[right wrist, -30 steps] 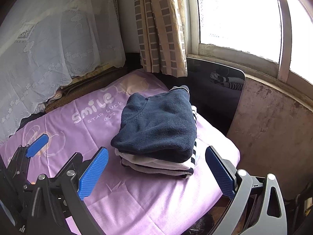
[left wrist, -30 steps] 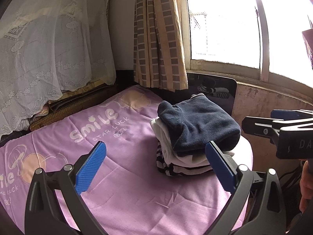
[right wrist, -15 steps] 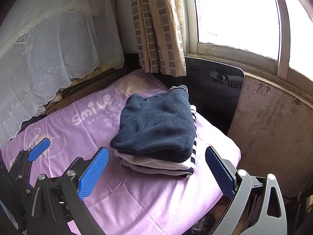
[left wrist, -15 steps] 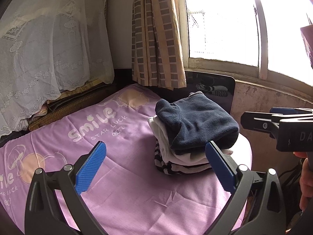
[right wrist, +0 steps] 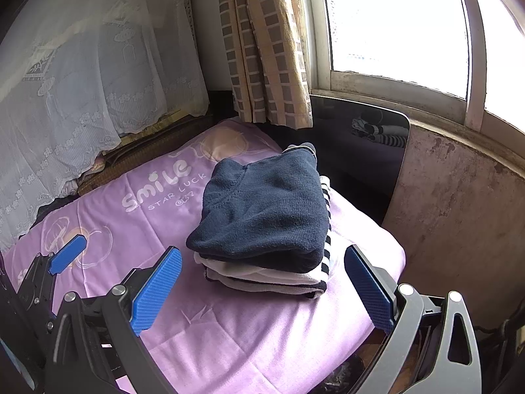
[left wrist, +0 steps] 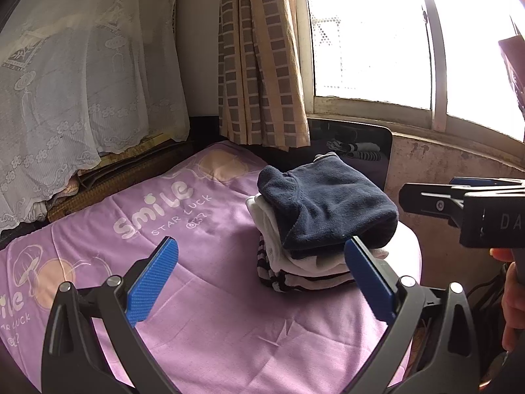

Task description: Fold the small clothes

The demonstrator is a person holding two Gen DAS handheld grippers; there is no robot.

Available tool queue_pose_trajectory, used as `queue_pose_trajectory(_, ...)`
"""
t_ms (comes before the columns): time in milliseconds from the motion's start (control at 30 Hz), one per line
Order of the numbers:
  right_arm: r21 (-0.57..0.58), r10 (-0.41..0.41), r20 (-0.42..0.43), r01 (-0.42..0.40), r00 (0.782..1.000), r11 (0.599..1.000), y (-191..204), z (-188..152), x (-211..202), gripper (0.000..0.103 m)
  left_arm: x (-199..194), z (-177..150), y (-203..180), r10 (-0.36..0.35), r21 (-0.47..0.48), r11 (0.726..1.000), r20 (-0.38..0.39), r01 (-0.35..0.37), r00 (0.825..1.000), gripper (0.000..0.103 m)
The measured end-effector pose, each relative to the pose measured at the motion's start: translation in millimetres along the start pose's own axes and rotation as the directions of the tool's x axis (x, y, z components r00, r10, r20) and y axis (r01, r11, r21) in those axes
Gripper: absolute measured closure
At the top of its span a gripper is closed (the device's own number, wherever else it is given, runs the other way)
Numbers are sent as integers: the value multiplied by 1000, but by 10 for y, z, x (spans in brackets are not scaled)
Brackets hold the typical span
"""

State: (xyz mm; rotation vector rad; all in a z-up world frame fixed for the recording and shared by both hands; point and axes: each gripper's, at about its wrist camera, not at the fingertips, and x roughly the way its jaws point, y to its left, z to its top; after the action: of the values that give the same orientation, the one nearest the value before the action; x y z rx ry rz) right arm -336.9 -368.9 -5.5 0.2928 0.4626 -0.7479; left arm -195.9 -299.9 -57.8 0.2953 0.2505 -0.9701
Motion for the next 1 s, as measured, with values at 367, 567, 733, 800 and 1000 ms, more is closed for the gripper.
queue_pose_trajectory(367, 5, 3, -3, -3, 1000, 1000, 18, 7, -7, 4, 21, -2, -10, 0, -1, 1000, -3, 0, 1000, 4)
queue_pose_trajectory(567, 8, 5, -6, -5, 1000, 1000, 36, 3, -2, 4, 28, -4, -8, 0, -3, 1000, -5, 0, 1000, 4)
queue_pose_trajectory(733, 11, 8, -7, -8, 1000, 1000, 26, 9, 9, 4, 41, -26, -25, -10, 2, 1000, -12, 10, 1000, 4)
queue_pose_trajectory(800, 10, 7, -7, -7, 1000, 1000, 27, 7, 4, 4, 35, -28, -35, -14, 8, 1000, -10, 14, 1000, 4)
queue_pose_trajectory(1000, 12, 8, -9, -8, 1000, 1000, 31, -7, 13, 4, 15, -28, -43, -12, 9, 1000, -4, 12, 1000, 4)
